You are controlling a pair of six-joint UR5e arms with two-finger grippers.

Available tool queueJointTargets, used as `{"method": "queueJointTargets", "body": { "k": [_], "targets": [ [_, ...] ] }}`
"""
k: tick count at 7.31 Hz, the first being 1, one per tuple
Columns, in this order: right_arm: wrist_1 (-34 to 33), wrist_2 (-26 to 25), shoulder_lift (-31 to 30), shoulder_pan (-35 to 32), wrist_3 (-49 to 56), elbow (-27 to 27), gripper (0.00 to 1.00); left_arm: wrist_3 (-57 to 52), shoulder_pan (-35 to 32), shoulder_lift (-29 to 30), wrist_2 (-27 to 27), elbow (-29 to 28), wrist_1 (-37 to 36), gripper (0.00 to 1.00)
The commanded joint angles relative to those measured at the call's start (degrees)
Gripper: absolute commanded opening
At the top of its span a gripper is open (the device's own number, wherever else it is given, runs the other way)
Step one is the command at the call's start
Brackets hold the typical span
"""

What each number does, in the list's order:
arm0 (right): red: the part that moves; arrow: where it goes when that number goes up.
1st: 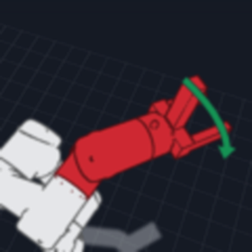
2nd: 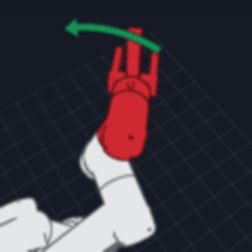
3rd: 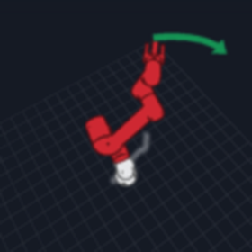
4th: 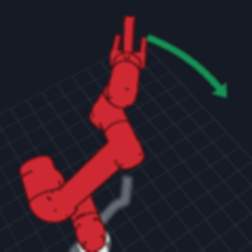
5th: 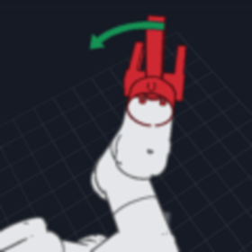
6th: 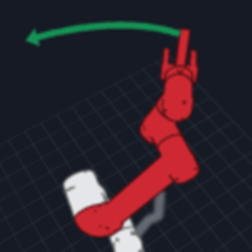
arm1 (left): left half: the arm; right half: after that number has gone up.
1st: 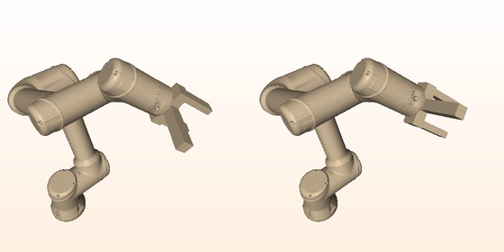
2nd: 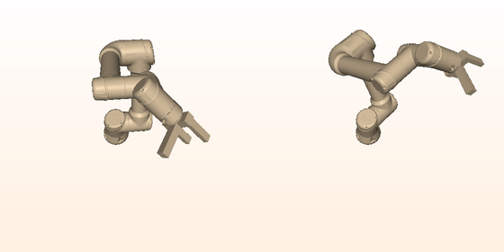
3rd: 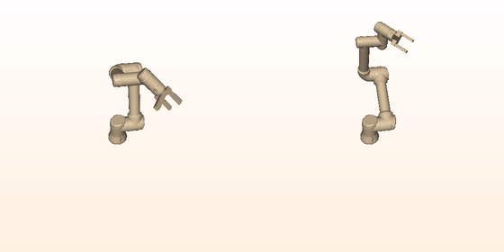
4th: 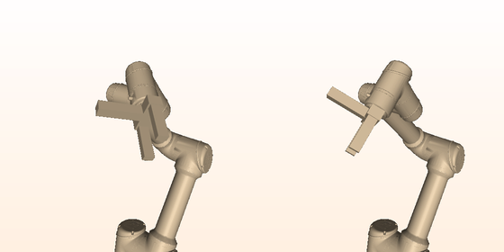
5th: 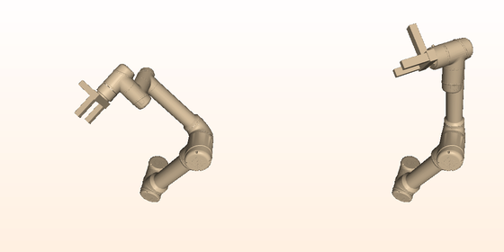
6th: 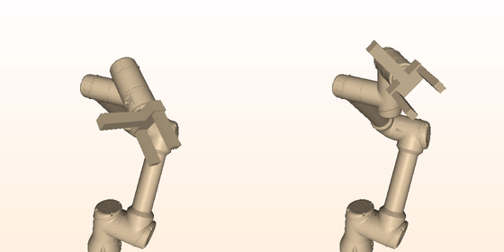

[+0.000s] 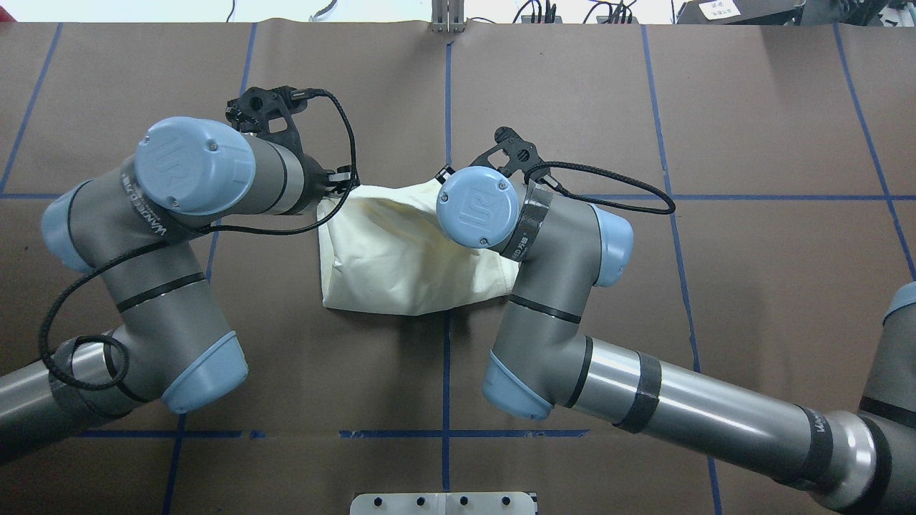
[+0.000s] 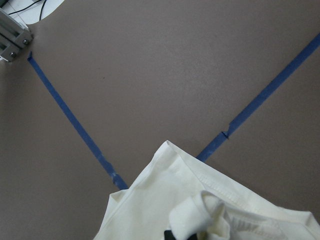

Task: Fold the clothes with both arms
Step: 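Lift the near edge with both grippers and fold it away from the robot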

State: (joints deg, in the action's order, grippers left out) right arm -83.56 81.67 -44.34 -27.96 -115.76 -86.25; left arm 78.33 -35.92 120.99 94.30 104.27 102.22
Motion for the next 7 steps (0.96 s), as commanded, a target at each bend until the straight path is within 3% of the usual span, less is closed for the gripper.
{"method": "queueJointTargets", "body": {
  "k": [1,3,4,5,6,7],
  "targets": [
    [0.86,0.42,0.66,-0.86,0.88,4.23,0.00,-1.34,-0.99,0.65,-0.08,-8.43,7.34,0.00],
    [0.86,0.59,0.75,-0.78,1.15,5.47,0.00,-1.34,-0.64,0.65,-0.17,-11.36,9.05,0.00],
    [1.90,0.86,0.75,-0.78,4.10,5.74,0.50,-1.25,-0.47,0.39,-0.08,-11.28,9.23,0.00],
    [2.26,0.51,1.10,-0.78,11.27,6.18,0.99,-2.73,-0.38,-0.05,-0.08,-11.19,10.62,0.99],
    [3.83,1.20,1.36,-1.47,13.34,5.57,1.00,-6.48,-0.38,0.04,0.18,-10.06,10.89,1.00],
    [3.76,5.30,2.41,-2.52,17.37,4.35,1.00,-8.87,-0.38,-1.62,4.53,-6.31,10.72,1.00]
  ]
}}
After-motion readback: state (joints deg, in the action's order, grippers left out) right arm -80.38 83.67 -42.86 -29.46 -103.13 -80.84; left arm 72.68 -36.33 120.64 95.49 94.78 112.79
